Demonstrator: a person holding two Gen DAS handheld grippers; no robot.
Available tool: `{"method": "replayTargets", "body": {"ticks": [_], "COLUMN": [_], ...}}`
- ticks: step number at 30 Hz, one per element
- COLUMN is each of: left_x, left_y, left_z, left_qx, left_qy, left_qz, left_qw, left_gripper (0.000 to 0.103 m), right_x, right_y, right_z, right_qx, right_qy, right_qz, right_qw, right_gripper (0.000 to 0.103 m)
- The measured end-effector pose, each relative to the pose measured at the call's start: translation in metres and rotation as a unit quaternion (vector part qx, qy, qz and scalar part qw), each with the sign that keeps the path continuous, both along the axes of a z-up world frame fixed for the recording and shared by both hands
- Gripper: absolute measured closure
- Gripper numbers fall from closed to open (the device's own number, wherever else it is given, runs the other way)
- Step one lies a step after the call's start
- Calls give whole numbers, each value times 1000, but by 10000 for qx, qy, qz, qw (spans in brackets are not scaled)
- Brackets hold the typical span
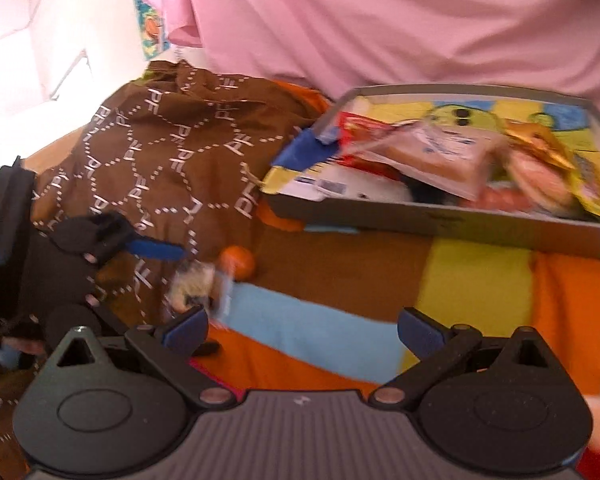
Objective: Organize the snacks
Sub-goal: 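Grasp the wrapped cake with left gripper while right grasps the orange mandarin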
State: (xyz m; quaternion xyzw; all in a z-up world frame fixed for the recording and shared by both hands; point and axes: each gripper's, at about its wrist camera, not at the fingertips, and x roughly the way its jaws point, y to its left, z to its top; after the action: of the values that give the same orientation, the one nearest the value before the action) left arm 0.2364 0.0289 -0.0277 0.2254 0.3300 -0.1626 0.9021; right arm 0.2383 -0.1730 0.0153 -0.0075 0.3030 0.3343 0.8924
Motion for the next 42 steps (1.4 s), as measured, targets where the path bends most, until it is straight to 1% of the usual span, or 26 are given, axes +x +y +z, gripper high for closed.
{"method": "replayTargets", "body": {"ticks": [2, 3, 6, 8, 10, 11, 12, 15, 18, 19, 21, 23, 24, 28, 32, 34, 37, 39, 41, 42], "left_x": [7, 10, 16, 16, 14, 13, 14, 10, 4, 4, -1, -6, -7, -12, -16, -18, -19, -19, -20, -20], "left_y": [3, 5, 12, 16, 20, 23, 25, 33, 40, 44, 52, 61, 65, 74, 77, 78, 78, 78, 78, 78], "left_z": [-4, -5, -3, 0, 2, 3, 4, 4, 4, 5, 8, 8, 8, 6, 6, 6, 6, 6, 7, 7], "left_qx": [-28, -105, -489, -712, -889, -979, -1052, -1247, -1456, -1542, -1786, -2009, -2105, -2349, -2423, -2448, -2467, -2447, -2449, -2443], "left_qy": [140, 230, 342, 349, 338, 353, 384, 406, 493, 568, 698, 772, 781, 745, 719, 697, 684, 684, 682, 676], "left_qz": [196, 319, 602, 693, 679, 664, 674, 771, 1015, 1187, 1519, 1744, 1792, 1888, 1917, 1932, 1944, 1930, 1933, 1933], "left_qw": [9997, 9992, 9964, 9944, 9931, 9924, 9914, 9884, 9829, 9792, 9696, 9609, 9579, 9506, 9483, 9476, 9469, 9477, 9476, 9478], "left_gripper": [6, 6, 7, 13, 29, 33, 43, 48, 57, 59, 69, 69, 69, 71, 71, 71, 71, 71, 72, 72], "right_x": [6, 9, 17, 24, 29, 31, 33, 38, 42, 42, 43, 41, 41, 42, 42, 43, 43, 44, 48, 50], "right_y": [9, 14, 27, 35, 42, 44, 46, 47, 49, 51, 56, 65, 69, 88, 99, 102, 108, 113, 117, 118], "right_z": [1, 1, 2, 1, 1, 1, 1, -1, -2, -2, -3, -6, -8, -18, -27, -28, -29, -30, -32, -33], "right_qx": [36, 48, 105, 128, 166, 180, 200, 279, 281, 253, 181, 27, -77, -462, -750, -796, -837, -887, -889, -874], "right_qy": [-19, -43, -94, -54, -34, -45, -58, 14, 80, 66, 3, -146, -255, -492, -610, -626, -687, -687, -649, -614], "right_qz": [129, 198, 340, 372, 400, 393, 376, 300, 231, 220, 248, 301, 317, 381, 584, 676, 839, 922, 954, 941], "right_qw": [9999, 9998, 9993, 9992, 9991, 9991, 9991, 9992, 9993, 9994, 9995, 9994, 9991, 9970, 9936, 9926, 9906, 9894, 9893, 9898], "right_gripper": [0, 0, 0, 0, 0, 0, 0, 0, 1, 1, 1, 3, 4, 10, 18, 20, 26, 30, 41, 43]}}
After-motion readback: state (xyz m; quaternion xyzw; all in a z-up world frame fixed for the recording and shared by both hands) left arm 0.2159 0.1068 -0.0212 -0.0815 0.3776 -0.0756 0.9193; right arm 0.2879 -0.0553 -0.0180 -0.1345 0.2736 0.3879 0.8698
